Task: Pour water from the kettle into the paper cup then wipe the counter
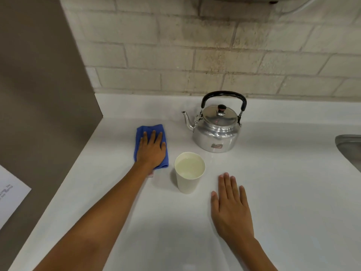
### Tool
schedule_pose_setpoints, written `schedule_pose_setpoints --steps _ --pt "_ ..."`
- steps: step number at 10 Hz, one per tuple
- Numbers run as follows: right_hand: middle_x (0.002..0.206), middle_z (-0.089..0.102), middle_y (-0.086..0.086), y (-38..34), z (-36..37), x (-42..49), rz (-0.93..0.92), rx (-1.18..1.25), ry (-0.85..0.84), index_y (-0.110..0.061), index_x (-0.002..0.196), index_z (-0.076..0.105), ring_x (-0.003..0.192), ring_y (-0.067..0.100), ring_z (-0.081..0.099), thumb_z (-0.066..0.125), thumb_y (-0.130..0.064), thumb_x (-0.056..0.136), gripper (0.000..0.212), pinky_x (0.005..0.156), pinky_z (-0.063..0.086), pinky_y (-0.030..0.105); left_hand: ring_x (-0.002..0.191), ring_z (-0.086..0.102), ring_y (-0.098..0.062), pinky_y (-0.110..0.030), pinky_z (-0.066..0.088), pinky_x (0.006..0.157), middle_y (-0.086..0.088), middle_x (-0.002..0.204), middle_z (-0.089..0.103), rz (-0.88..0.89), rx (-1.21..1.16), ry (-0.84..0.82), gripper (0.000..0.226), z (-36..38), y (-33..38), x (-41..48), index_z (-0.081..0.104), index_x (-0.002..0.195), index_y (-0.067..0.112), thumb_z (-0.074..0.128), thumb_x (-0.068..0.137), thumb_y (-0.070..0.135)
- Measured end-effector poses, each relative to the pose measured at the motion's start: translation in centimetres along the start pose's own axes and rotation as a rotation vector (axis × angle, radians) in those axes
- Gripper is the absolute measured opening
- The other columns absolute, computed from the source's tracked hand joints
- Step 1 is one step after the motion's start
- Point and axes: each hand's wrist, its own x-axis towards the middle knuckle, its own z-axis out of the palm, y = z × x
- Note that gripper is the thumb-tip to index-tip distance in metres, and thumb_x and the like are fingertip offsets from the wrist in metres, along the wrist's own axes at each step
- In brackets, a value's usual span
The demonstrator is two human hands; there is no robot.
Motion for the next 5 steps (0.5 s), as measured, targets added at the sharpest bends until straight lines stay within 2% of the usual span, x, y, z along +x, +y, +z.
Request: schedule_pose_setpoints --steps 1,2,4,5 --pt "0.156 -0.013 -0.001 -0.1 -0.1 0.0 0.000 0.007 0.001 -0.018 0.140 -0.018 0.139 0.010 -0.020 0.009 -0.037 0.096 0.055 0.115 -0.013 0.033 0.142 0.005 -0.036 -0.047 0.010 0.117 -0.010 0.156 0.012 0.115 -0.041 -0.041 0.051 0.0 0.3 0.8 0.011 0.145 0.015 0.024 0.098 0.031" --pt "0.156 -0.013 -0.002 -0.1 -0.2 0.0 -0.002 0.008 0.009 -0.018 0.141 -0.016 0.137 0.009 -0.021 0.010 -0.037 0.096 0.055 0.115 -0.013 0.033 0.143 0.002 -0.031 -0.044 0.007 0.118 -0.005 0.157 0.008 0.139 -0.094 -0.080 0.052 -0.5 -0.1 2.0 0.009 0.146 0.019 0.023 0.098 0.033" --pt "0.156 -0.012 -0.002 -0.2 -0.3 0.0 0.004 0.031 0.000 -0.019 0.140 -0.017 0.137 0.008 -0.021 0.010 -0.039 0.096 0.055 0.114 -0.013 0.032 0.143 -0.003 -0.029 -0.043 0.002 0.118 -0.008 0.157 -0.002 0.103 -0.111 -0.158 0.054 -1.6 -0.3 2.6 0.000 0.145 0.018 0.019 0.098 0.037" --pt "0.156 -0.011 -0.001 -0.1 -0.2 0.1 0.006 0.021 0.011 -0.018 0.141 -0.015 0.136 0.007 -0.021 0.011 -0.038 0.096 0.055 0.114 -0.013 0.033 0.143 0.000 -0.028 -0.044 0.003 0.116 -0.011 0.157 -0.003 0.049 -0.144 -0.079 0.056 -2.5 -1.1 1.8 -0.003 0.145 0.017 0.019 0.098 0.038"
